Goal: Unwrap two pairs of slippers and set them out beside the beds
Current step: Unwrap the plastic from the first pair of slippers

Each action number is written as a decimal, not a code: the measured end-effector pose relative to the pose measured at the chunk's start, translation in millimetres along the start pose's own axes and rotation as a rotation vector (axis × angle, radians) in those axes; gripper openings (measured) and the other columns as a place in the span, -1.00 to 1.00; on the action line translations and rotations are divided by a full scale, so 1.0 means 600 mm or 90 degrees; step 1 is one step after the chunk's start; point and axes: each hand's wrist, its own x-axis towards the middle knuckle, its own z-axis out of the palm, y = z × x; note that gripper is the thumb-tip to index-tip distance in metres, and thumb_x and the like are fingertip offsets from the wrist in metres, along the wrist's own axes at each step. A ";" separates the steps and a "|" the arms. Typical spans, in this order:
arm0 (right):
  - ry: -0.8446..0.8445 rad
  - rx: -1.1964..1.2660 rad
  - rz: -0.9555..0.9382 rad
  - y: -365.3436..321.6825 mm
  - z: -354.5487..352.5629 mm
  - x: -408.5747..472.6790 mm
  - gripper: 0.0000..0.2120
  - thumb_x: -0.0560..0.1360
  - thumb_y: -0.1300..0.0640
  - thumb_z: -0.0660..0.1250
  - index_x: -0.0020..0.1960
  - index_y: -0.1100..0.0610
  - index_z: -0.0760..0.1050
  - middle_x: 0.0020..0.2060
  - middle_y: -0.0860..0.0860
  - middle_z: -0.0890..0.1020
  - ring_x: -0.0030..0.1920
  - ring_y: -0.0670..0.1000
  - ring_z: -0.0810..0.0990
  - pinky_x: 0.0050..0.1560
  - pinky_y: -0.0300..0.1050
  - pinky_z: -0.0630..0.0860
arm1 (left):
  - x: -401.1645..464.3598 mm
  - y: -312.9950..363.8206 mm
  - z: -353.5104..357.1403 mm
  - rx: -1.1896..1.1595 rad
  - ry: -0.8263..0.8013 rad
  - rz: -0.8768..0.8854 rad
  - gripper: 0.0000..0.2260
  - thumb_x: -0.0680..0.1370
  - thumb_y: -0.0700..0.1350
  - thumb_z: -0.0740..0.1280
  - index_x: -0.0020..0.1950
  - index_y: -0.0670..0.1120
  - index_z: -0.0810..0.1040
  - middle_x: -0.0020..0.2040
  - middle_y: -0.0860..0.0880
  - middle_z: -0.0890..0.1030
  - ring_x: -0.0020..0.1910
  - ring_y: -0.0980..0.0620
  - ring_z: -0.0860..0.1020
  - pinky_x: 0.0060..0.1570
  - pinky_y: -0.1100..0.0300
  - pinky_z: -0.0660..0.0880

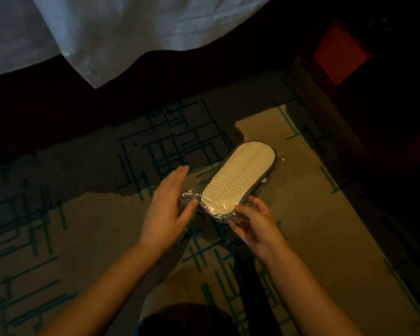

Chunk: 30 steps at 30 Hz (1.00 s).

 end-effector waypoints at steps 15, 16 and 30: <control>-0.056 0.058 0.039 0.009 -0.009 0.016 -0.76 0.47 0.39 0.17 -0.19 0.05 0.36 -0.29 0.06 0.52 -0.34 0.00 0.47 -0.46 -0.24 0.47 | -0.015 -0.009 0.014 0.081 -0.034 -0.004 -0.60 0.45 0.12 0.13 0.08 -0.07 0.59 -0.07 -0.05 0.62 -0.06 0.02 0.56 -0.07 0.12 0.51; -0.054 0.061 0.038 0.007 -0.014 0.016 -0.77 0.47 0.38 0.17 -0.17 0.05 0.37 -0.26 0.06 0.53 -0.31 0.01 0.49 -0.40 -0.22 0.47 | -0.014 -0.005 0.016 0.077 -0.040 0.000 -0.58 0.43 0.14 0.11 0.05 -0.07 0.60 -0.10 -0.04 0.62 -0.08 0.03 0.55 -0.08 0.13 0.50; -0.063 0.056 0.046 -0.037 -0.024 0.028 -0.68 0.49 0.35 0.25 0.16 0.08 0.29 -0.13 0.11 0.54 -0.19 0.08 0.57 -0.50 -0.10 0.61 | -0.027 0.017 0.026 0.125 0.066 0.277 -0.89 0.47 -0.10 0.34 -0.10 -0.11 0.62 -0.17 -0.04 0.64 -0.08 0.06 0.48 0.00 0.28 0.38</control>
